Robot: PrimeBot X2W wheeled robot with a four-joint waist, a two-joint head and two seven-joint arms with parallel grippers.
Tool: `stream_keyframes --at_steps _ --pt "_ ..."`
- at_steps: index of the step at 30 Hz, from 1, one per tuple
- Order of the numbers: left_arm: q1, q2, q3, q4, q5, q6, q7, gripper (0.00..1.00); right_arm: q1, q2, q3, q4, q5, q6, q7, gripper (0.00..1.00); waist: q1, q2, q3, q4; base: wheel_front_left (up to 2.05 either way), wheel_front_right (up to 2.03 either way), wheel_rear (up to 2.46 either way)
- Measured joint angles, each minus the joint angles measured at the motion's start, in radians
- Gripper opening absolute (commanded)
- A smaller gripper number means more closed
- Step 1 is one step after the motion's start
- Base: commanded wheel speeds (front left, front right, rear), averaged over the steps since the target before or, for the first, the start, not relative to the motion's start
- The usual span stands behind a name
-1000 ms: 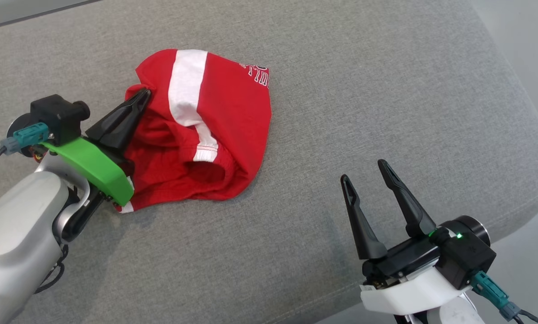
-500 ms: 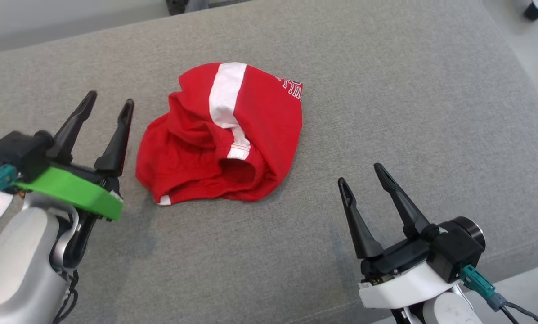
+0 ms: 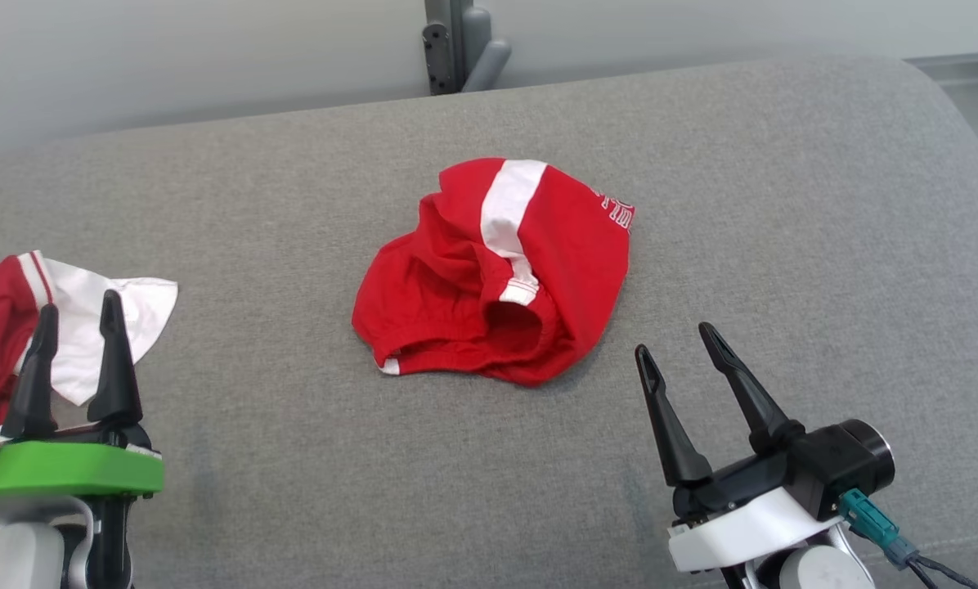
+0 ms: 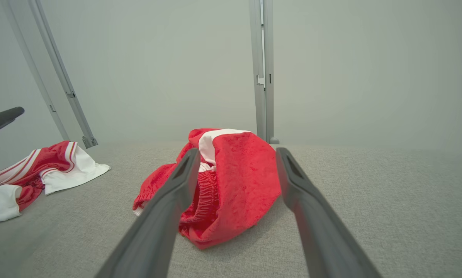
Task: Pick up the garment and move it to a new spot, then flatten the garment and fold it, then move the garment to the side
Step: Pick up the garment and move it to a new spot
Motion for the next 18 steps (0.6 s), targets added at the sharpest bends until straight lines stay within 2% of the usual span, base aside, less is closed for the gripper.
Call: stream_keyframes --at_steps 3,7,11,15,18 --pt "0.062 -0.045 0.070 -0.056 0.065 -0.007 0.000 1.00 0.020 0.000 -0.010 0.003 -0.002 0.000 0.000 1.00 0.0000 0.0000 -0.030 0.022 0.00 0.00 0.00" --pt "0.161 -0.103 0.106 -0.146 0.212 -0.017 0.000 1.00 0.047 0.000 -0.028 0.008 -0.007 0.000 0.000 1.00 0.0000 0.0000 -0.071 0.043 0.00 0.00 0.00" --pt "0.254 -0.145 0.095 -0.212 0.342 -0.027 0.000 1.00 0.071 0.000 -0.034 0.010 -0.013 0.000 0.000 1.00 0.0000 0.0000 -0.107 0.056 0.00 0.00 0.00" --pt "0.318 -0.183 0.076 -0.229 0.388 -0.030 0.000 1.00 0.089 0.000 -0.039 0.015 -0.023 0.000 0.000 1.00 0.0000 0.0000 -0.134 0.060 0.00 0.00 0.00" --pt "0.359 -0.184 0.046 -0.219 0.411 -0.031 0.000 1.00 0.112 0.000 -0.047 0.019 -0.034 0.000 0.000 1.00 0.0000 0.0000 -0.153 0.058 0.00 0.00 0.00"
